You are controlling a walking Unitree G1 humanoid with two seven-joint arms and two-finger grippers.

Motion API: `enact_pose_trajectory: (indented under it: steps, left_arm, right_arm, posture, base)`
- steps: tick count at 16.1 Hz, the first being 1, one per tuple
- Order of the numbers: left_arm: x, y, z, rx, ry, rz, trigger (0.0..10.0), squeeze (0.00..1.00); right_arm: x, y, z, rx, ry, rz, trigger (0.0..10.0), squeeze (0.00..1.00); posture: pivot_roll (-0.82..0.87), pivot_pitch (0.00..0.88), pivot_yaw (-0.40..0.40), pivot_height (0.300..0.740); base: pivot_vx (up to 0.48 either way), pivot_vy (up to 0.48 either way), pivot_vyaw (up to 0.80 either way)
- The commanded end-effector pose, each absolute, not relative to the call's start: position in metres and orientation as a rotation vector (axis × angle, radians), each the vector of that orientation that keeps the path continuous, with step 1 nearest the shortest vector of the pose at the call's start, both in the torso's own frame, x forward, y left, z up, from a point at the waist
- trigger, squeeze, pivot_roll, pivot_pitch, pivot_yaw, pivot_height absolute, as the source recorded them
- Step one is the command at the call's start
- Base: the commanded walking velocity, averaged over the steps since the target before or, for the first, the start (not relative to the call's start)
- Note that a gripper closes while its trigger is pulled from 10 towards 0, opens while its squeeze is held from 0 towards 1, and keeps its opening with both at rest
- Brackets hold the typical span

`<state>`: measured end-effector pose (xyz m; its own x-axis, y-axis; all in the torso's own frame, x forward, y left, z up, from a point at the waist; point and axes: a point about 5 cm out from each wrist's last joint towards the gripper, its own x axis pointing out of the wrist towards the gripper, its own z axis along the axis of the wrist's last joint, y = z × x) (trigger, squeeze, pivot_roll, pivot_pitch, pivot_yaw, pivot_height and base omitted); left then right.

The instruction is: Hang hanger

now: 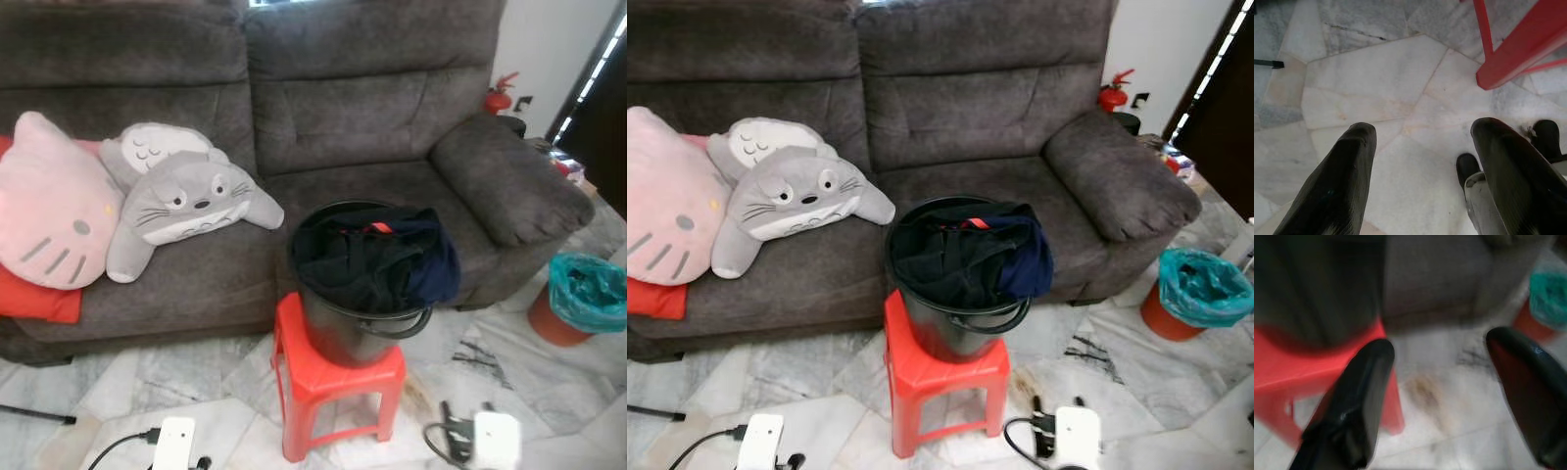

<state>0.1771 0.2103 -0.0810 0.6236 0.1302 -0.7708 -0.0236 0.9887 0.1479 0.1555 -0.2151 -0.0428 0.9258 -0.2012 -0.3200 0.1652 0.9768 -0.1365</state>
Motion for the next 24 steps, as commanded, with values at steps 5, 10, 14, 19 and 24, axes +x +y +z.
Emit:
enact_pose_trajectory:
  steps: [5,10,14,19,24]
  left_arm:
    - [0.177,0.214,-0.081,0.137,0.901,0.096,10.0,0.00]
    - [0.181,0.213,-0.079,0.108,0.882,0.111,10.0,0.00]
    - [0.177,0.211,-0.081,0.090,0.899,0.114,10.0,0.00]
    - [0.177,0.211,-0.081,0.088,0.898,0.111,10.0,0.00]
    - [0.177,0.211,-0.081,0.088,0.900,0.103,10.0,0.00]
  right_arm:
    - [0.184,-0.219,0.020,-0.155,0.054,-0.245,10.0,0.00]
    - [0.244,-0.212,0.090,-0.165,-0.130,-0.232,10.0,0.00]
    - [0.271,-0.195,0.135,-0.161,-0.208,-0.171,10.0,0.00]
    - [0.275,-0.187,0.148,-0.143,-0.216,-0.141,10.0,0.00]
    - [0.272,-0.194,0.145,-0.120,-0.174,-0.178,10.0,0.00]
  posture:
    - [-0.12,0.000,0.020,0.740]
    - [-0.12,0.000,0.021,0.740]
    - [-0.12,0.000,0.016,0.740]
    - [-0.12,0.000,0.017,0.740]
    - [-0.12,0.000,0.025,0.740]
  base:
    - [0.000,0.000,0.00]
    - [0.000,0.000,0.00]
    - [0.000,0.000,0.00]
    - [0.000,0.000,0.00]
    - [0.105,0.000,0.00]
